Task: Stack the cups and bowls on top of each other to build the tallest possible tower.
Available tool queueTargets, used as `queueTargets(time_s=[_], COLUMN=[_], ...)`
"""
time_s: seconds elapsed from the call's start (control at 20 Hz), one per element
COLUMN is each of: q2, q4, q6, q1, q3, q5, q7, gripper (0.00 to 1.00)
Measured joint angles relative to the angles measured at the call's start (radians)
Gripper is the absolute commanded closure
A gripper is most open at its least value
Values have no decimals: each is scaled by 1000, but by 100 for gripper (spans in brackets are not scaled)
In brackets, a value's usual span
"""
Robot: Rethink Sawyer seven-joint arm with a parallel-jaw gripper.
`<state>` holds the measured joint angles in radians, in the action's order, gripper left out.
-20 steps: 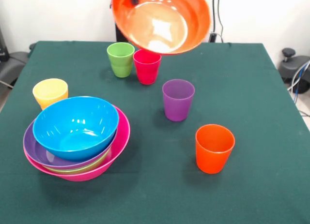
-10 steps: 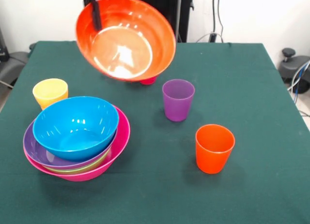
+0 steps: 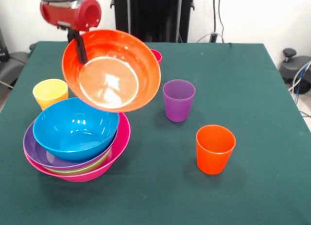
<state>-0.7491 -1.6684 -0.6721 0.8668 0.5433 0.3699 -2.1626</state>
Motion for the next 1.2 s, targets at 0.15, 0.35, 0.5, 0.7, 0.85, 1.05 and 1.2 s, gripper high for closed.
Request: queueTargets(time_s=[0.15,0.35,0.5,0.7,0.85,1.05,1.2], q2=[29,64,78,94,108,130,154], q4=[34,97,138,194,243,308,362], q6=[-14,-82,-138,-208,-257,-298,-319], q1=[5,6,6,6,6,6,7], q3=[14,36,47,59,71,86,93], q5=[3,3,3,3,6,7,9], q7=[17,55,81,109,135,170,200], gripper=[100,100,100,100,100,100,100])
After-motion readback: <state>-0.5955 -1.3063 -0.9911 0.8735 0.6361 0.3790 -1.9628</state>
